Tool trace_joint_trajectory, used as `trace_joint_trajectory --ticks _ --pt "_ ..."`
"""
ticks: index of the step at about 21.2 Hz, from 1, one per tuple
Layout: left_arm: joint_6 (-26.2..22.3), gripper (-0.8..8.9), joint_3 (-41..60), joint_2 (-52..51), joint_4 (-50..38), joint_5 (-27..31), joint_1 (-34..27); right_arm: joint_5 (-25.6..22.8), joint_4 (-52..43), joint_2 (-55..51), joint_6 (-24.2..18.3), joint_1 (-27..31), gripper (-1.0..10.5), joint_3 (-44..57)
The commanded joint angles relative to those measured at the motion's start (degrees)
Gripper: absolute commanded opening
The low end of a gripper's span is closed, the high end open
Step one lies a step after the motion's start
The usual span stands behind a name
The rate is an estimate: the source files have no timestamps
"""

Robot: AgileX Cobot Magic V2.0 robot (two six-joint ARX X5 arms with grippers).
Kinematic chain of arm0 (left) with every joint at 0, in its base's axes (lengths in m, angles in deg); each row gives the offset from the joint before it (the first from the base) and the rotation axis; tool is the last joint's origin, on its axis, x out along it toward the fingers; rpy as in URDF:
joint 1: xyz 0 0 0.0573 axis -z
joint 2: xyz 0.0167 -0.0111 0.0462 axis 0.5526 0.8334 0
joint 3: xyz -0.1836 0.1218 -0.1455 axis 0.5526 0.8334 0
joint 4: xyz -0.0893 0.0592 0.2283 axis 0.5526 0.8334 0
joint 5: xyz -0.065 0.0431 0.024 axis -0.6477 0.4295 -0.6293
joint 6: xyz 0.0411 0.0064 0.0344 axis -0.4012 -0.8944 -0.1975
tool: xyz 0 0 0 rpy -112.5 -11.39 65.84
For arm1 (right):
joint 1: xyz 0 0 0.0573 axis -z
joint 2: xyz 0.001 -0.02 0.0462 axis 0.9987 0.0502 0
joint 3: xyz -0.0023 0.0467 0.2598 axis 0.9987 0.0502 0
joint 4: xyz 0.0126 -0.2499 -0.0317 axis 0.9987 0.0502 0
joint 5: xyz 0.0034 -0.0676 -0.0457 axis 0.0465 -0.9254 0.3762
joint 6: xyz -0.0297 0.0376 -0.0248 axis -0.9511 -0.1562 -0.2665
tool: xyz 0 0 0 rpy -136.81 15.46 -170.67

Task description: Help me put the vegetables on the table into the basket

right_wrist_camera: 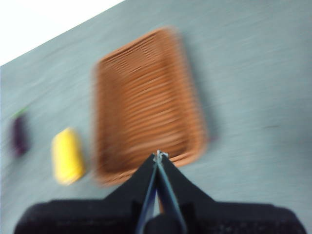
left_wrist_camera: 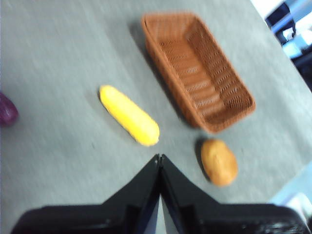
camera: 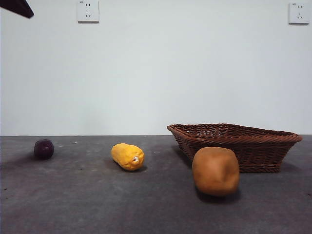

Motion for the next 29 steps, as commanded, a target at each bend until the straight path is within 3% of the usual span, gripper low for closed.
trace_joint_trajectory --ticks 1,6,10,11,14,16,20,29 --pt "-1.09 -0.04 -0.02 1.11 0.85 -0.39 0.26 6.58 2.58 4.39 -6.03 -0.07 0.0 -3.52" --pt "-1.05 -0.03 -0.02 1.79 -1.62 -0.37 0.26 7.56 11.04 18.71 -14.73 -0.07 0.0 -12.35" --pt "-1.01 -0.03 -0.02 1.79 -4.63 -0.39 0.26 7.56 13.11 30.56 -16.44 -0.07 0.2 -19.21" --pt "-1.01 -0.03 -0.02 1.79 -4.63 -0.35 0.26 7.56 14.16 33.16 -16.44 -0.07 1.0 -21.0" --pt "-1.05 -0.03 -0.02 1.79 -4.63 -0.09 0.26 7.02 18.84 41.83 -19.32 -0.09 5.7 -27.91" --pt "-1.07 -0.03 -0.02 1.86 -4.59 0.74 0.26 4.13 21.2 46.77 -19.85 -0.92 6.9 -32.26" --pt "-1.07 -0.03 -0.02 3.23 -4.24 0.7 0.26 -3.1 22.99 56.11 -21.0 -2.8 7.0 -40.54" --pt "-2.51 -0.03 -0.02 8.31 -2.36 0.72 2.71 -4.11 22.03 75.17 -22.67 -4.2 6.9 -54.53"
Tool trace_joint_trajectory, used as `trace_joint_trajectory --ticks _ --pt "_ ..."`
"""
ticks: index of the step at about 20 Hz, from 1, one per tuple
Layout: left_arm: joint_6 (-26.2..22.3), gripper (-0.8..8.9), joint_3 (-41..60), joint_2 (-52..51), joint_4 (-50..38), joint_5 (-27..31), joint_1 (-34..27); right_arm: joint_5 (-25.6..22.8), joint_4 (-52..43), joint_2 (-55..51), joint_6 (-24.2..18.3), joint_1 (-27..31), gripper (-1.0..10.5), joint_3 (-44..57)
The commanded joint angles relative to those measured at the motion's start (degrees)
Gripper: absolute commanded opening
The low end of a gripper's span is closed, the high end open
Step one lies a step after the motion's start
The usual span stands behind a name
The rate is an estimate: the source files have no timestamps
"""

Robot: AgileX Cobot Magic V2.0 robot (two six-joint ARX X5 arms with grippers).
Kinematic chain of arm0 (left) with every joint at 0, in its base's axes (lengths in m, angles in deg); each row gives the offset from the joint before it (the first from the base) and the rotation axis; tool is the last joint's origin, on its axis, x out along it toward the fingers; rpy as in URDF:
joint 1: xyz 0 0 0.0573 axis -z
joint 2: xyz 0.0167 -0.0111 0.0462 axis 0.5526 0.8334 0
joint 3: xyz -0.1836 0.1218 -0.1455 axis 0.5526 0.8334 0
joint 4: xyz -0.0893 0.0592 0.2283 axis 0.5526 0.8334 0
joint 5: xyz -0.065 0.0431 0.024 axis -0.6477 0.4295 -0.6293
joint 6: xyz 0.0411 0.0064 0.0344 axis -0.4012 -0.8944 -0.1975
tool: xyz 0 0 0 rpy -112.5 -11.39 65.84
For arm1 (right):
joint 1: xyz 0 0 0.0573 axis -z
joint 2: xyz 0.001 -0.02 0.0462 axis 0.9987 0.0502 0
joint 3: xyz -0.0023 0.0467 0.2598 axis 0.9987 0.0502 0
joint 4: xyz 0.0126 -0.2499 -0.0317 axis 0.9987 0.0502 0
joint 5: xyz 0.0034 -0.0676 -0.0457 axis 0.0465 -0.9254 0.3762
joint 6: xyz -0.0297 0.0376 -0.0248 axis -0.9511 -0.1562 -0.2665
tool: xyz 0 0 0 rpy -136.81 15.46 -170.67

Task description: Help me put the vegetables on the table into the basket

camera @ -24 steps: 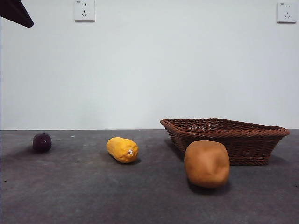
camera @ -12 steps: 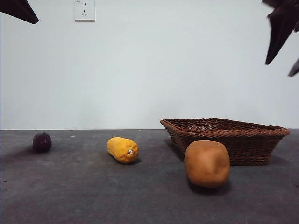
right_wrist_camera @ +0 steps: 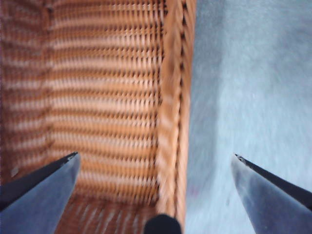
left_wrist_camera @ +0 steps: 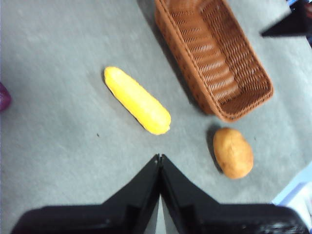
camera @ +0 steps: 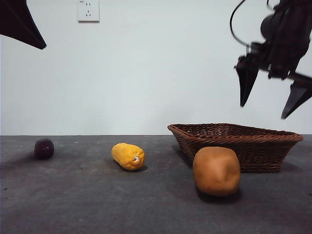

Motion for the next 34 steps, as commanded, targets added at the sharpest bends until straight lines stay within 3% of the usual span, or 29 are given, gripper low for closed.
trace_joint_trajectory --ticks 1,6,10,11,14,15,24,32,34 --pt "-1.11 -0.04 -0.02 0.59 -0.11 -0.11 1.11 0.0 -0.94 3.54 -1.64 -0.04 6.9 -1.46" --pt "-1.14 -0.04 -0.02 1.03 -0.42 -0.07 2.86 2.21 -4.15 8.79 -1.66 -0.04 6.8 -3.02" --pt "-1.14 -0.04 -0.02 1.03 -0.92 0.07 2.82 4.79 -4.31 10.78 -1.25 -0.04 5.1 -3.02" --pt "-1.11 -0.04 -0.02 1.03 -0.92 0.2 2.82 4.76 -4.22 10.99 -1.07 -0.04 4.3 -3.02" --pt "-1.09 -0.03 -0.02 1.03 -1.11 0.17 2.84 4.79 -3.1 11.39 -1.09 -0.04 0.3 -3.02" --pt "-1.05 -0.03 -0.02 1.03 -1.7 0.07 2.84 4.79 -2.71 11.47 -1.09 -0.04 -0.1 -3.02" --pt "5.77 0.07 -0.02 1.29 -4.72 0.59 2.84 4.81 -1.57 12.79 0.2 0.0 -0.1 -4.0" --pt "15.04 5.45 -0.02 6.36 -4.76 10.45 8.61 4.98 3.96 3.58 0.17 0.13 -0.1 -12.26" --pt "17.62 5.45 -0.48 10.36 -5.25 10.54 10.36 5.01 4.9 1.22 -0.04 0.46 -0.1 -12.26"
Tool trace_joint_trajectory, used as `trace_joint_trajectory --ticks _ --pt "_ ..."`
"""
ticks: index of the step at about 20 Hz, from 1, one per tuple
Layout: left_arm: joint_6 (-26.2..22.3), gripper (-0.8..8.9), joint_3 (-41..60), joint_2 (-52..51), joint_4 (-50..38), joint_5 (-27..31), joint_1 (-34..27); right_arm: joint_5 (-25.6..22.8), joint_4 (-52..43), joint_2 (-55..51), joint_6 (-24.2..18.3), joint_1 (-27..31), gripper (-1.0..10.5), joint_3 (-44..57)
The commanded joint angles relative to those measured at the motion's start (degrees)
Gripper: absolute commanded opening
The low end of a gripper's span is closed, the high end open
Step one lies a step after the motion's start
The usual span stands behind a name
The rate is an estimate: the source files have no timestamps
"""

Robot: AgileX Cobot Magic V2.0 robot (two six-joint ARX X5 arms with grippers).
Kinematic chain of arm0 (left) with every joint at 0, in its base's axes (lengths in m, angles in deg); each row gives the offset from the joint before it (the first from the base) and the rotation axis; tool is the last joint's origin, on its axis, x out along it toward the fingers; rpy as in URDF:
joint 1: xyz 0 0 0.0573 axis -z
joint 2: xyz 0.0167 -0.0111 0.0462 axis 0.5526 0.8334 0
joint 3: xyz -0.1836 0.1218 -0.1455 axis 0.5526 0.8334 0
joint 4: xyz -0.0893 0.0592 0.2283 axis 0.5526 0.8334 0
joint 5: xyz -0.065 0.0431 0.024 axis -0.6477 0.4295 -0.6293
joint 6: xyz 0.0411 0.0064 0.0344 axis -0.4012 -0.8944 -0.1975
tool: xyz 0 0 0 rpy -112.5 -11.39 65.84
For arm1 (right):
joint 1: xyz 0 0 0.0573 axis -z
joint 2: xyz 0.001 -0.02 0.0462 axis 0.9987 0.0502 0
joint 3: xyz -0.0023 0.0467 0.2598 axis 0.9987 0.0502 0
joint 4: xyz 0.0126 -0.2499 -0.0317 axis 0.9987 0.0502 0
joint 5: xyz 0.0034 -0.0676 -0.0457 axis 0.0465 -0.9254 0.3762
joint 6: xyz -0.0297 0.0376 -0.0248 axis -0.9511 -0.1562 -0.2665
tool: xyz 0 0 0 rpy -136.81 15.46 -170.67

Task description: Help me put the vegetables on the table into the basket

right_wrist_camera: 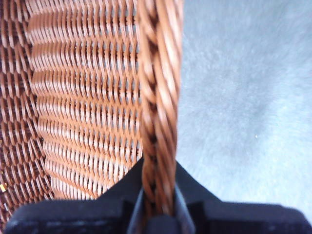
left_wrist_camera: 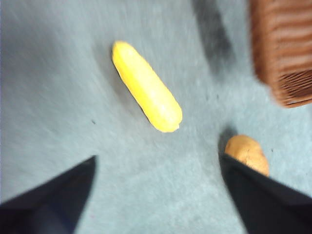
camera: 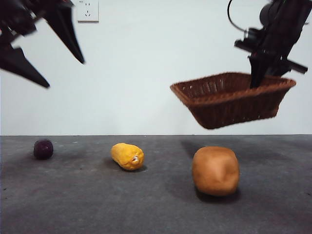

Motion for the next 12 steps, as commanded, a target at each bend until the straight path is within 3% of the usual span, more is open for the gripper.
trace_joint_trajectory --ticks 1,4,7,12 --pt "4.92 5.45 -1.36 4.96 -0.15 0.13 1.68 0.57 0.87 -1.7 -0.04 0.04 -0.1 0.02" --pt "8.57 5.43 -8.48 14.16 5.7 0.37 3.93 0.55 1.97 -4.5 -1.31 0.04 -0.1 0.02" --pt "9.14 5.41 -20.33 22.97 14.34 9.42 7.52 -0.28 2.25 -6.91 -1.29 0.04 -0.1 0.02" --pt "12.24 5.32 -38.95 36.44 23.82 14.01 12.44 -3.34 3.91 -9.75 -1.53 0.46 -0.1 0.02"
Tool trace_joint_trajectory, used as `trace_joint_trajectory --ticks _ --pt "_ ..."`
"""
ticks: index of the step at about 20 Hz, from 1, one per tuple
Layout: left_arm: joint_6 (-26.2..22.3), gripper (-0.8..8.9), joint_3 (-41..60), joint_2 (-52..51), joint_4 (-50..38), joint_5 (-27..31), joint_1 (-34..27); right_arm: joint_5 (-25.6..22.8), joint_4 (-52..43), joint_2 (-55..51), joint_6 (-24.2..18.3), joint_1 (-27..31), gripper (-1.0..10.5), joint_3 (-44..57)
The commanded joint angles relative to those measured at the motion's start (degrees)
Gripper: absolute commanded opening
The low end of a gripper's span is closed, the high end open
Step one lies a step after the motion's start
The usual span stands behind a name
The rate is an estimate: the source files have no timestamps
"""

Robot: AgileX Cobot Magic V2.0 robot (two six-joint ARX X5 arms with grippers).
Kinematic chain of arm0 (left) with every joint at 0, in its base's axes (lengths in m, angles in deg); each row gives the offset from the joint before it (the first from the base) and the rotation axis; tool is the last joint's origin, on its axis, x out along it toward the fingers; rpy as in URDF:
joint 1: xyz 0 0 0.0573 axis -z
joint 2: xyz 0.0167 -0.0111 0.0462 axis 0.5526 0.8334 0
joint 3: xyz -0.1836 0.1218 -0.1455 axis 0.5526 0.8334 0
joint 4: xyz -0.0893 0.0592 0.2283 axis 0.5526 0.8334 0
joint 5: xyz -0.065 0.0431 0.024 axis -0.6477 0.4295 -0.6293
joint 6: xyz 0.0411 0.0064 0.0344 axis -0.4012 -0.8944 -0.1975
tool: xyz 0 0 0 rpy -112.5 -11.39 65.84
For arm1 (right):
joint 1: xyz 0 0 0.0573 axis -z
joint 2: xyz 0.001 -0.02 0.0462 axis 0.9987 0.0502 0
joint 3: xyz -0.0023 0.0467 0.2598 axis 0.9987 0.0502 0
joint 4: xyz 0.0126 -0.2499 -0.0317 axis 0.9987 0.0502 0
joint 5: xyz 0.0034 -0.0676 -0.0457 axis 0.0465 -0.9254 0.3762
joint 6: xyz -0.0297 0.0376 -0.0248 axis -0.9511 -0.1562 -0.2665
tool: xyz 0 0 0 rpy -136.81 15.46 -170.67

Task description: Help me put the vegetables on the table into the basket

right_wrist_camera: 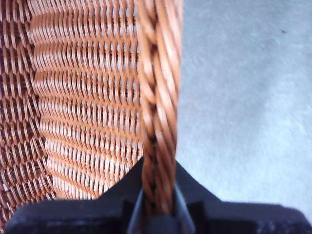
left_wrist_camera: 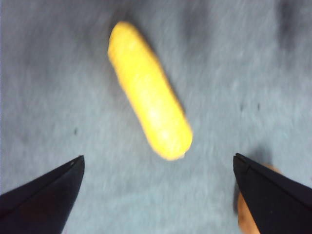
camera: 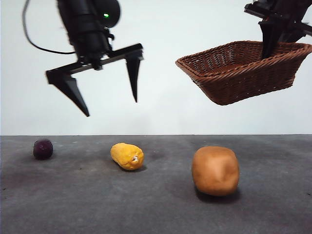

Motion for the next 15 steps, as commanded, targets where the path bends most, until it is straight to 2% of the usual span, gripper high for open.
trace_joint_trajectory --ticks 1,3,12,15 --pt "1.33 5.3 -5.55 6.1 3.58 1.86 1.6 0.61 0.07 -1.31 -0.59 0.37 -0.1 0.02" --pt "1.33 5.3 -9.55 10.23 6.73 4.96 2.6 0.63 0.31 -2.03 -0.66 0.63 -0.1 0.02" --pt "5.03 5.28 -11.19 16.35 4.72 4.74 3.06 5.03 0.83 -3.1 -3.54 1.75 -0.1 0.0" --pt "4.96 4.92 -11.19 17.42 4.92 4.74 3.04 6.01 0.85 -3.1 -3.65 1.75 -0.1 0.0"
